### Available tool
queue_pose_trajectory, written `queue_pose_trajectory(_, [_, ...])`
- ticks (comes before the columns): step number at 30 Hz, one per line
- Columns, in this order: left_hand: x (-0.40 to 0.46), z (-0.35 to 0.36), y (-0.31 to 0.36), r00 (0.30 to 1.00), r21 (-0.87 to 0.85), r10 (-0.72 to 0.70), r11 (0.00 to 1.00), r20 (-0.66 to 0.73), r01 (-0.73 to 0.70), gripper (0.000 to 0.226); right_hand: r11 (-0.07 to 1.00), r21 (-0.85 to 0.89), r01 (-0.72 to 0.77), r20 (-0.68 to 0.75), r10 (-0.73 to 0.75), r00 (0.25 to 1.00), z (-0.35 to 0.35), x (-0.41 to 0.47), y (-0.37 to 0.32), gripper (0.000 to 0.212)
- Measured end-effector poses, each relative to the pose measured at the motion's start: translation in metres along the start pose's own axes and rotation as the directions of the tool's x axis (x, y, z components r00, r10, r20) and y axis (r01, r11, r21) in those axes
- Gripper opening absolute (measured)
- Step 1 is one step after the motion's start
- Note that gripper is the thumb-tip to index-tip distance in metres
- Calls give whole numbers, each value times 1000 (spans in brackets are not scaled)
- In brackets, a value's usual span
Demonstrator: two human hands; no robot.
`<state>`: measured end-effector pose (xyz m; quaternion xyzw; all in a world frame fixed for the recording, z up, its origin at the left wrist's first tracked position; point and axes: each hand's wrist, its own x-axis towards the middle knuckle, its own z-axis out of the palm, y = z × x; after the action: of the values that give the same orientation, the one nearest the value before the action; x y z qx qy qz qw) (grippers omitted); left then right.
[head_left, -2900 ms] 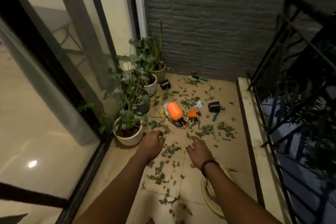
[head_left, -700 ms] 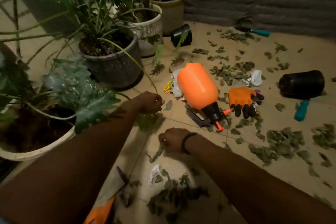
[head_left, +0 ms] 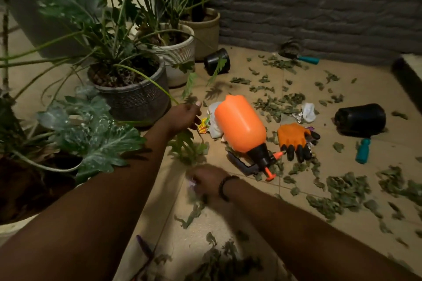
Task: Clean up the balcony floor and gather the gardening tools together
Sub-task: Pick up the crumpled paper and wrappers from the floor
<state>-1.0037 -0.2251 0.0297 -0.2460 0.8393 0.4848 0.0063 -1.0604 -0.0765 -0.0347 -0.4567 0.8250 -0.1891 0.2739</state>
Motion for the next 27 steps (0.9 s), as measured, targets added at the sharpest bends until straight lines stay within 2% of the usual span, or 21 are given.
queue_pose_trajectory(1, [3, 1, 3, 1000, -91, -27, 995, 3, 27, 58, 979, 179, -99, -40, 107, 993, 10, -3, -10, 17])
queue_pose_trajectory(2, [5, 2, 6, 998, -181, -57, 982, 12, 58, 61, 977, 187, -106, -172, 139, 975, 8, -8, -11, 15])
queue_pose_trajectory(4, [8, 8, 16, 991, -335, -120, 932, 67, 136, 70, 915, 395, -81, -398, 250, 883, -23, -3, -17, 7])
queue_pose_trajectory(6, [10, 18, 27, 977, -458, -139, 866, 162, 199, 71, 864, 503, -30, -479, 307, 823, -66, 0, -25, 14])
queue_pose_trajectory(7, [12, 24, 31, 974, -514, -117, 834, 195, 203, 66, 844, 536, -4, -476, 306, 824, -80, 1, -31, 17])
queue_pose_trajectory(9, [20, 36, 41, 981, -667, -47, 727, 190, 164, 53, 879, 477, 21, -478, 239, 845, -103, 9, -38, 18])
queue_pose_trajectory(11, [34, 43, 47, 997, -768, -39, 637, 61, 72, 41, 886, 455, 89, -421, 125, 899, -114, 9, -31, 17])
queue_pose_trajectory(13, [48, 42, 44, 994, -760, -82, 650, -67, 2, 24, 833, 541, 112, -435, 164, 886, -122, 9, -5, 24])
queue_pose_trajectory(14, [54, 39, 39, 990, -753, -105, 658, -92, 0, 19, 849, 528, 23, -468, 269, 842, -123, 4, 19, 34])
queue_pose_trajectory(15, [60, 36, 32, 987, -756, -128, 655, -93, 14, 21, 862, 488, -134, -469, 389, 793, -120, 8, 35, 52])
queue_pose_trajectory(16, [65, 33, 24, 985, -752, -150, 658, -86, 35, 26, 850, 392, -350, -420, 505, 754, -110, 8, 52, 75])
queue_pose_trajectory(17, [68, 31, 16, 982, -749, -172, 660, -82, 53, 30, 826, 246, -507, -355, 563, 746, -98, 10, 66, 93])
queue_pose_trajectory(18, [70, 30, 8, 976, -742, -200, 667, -90, 68, 30, 818, 120, -563, -307, 569, 762, -86, 11, 78, 100])
queue_pose_trajectory(19, [71, 30, 2, 969, -751, -229, 655, -93, 83, 27, 825, 67, -562, -269, 557, 786, -74, 12, 91, 106])
queue_pose_trajectory(21, [72, 32, -6, 961, -770, -262, 630, -94, 97, 21, 730, 344, -591, -66, 647, 760, -58, 4, 108, 130])
queue_pose_trajectory(22, [72, 33, -8, 957, -762, -270, 640, -103, 98, 19, 671, 464, -579, 14, 648, 762, -54, 1, 112, 134])
queue_pose_trajectory(23, [72, 34, -11, 953, -754, -279, 649, -117, 98, 17, 663, 516, -542, 34, 617, 786, -51, 0, 113, 132])
queue_pose_trajectory(27, [70, 37, -17, 940, -764, -292, 643, -176, 57, 16, 663, 632, -401, -135, 604, 786, -47, 14, 94, 113])
